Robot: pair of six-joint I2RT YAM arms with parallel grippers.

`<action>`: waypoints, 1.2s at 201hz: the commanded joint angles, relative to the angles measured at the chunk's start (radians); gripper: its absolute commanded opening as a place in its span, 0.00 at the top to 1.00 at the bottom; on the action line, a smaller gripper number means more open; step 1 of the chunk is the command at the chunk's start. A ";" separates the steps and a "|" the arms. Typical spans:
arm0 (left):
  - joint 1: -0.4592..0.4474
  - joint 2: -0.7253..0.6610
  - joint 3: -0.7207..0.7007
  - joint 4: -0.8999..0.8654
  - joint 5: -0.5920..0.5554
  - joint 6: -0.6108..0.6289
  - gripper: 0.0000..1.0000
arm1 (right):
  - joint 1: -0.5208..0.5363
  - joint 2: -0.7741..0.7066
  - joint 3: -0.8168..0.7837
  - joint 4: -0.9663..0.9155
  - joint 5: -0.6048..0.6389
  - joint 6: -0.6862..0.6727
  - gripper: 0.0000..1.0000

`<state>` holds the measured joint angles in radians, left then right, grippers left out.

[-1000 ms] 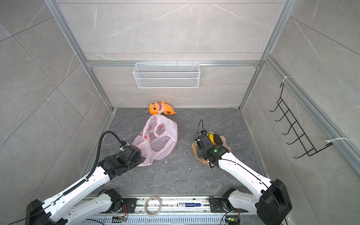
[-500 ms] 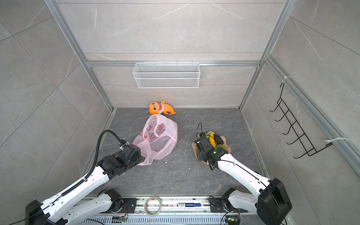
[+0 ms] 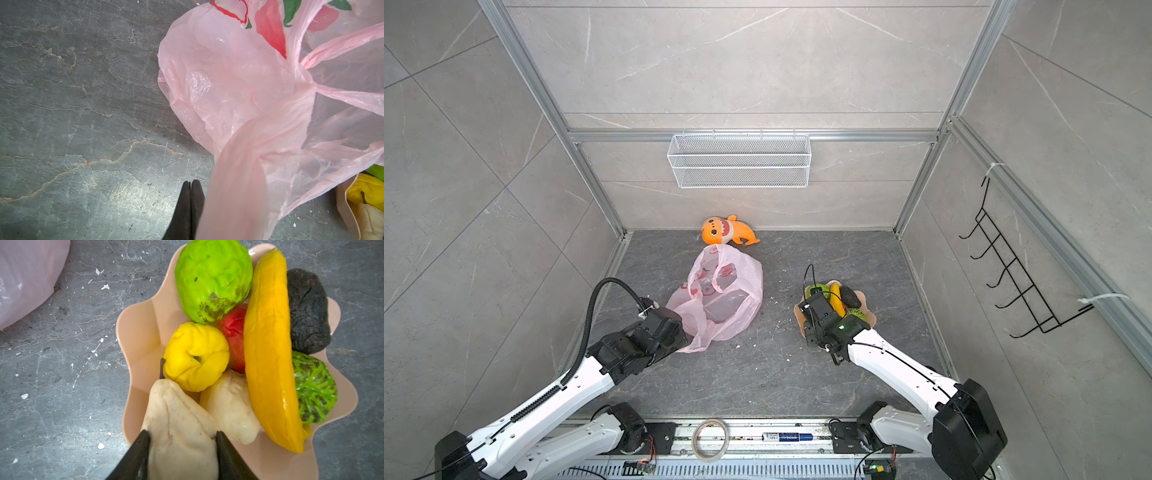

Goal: Take fruits out of the plastic bag
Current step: Place the fruit on the plate.

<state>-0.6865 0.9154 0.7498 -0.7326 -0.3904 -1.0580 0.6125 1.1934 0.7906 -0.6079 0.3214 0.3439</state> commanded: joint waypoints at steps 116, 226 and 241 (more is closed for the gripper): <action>0.003 -0.038 0.019 -0.027 -0.016 0.012 1.00 | 0.007 -0.008 0.008 -0.029 -0.002 0.018 0.34; 0.004 -0.003 0.054 0.011 -0.024 0.051 1.00 | 0.009 0.039 0.144 -0.053 -0.003 -0.007 0.26; 0.003 0.015 0.079 0.017 -0.024 0.077 1.00 | 0.009 0.031 0.162 -0.049 -0.014 -0.006 0.25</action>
<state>-0.6865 0.9081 0.7624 -0.7349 -0.3912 -1.0420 0.6151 1.2247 0.9089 -0.6327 0.3172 0.3431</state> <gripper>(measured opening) 0.047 0.743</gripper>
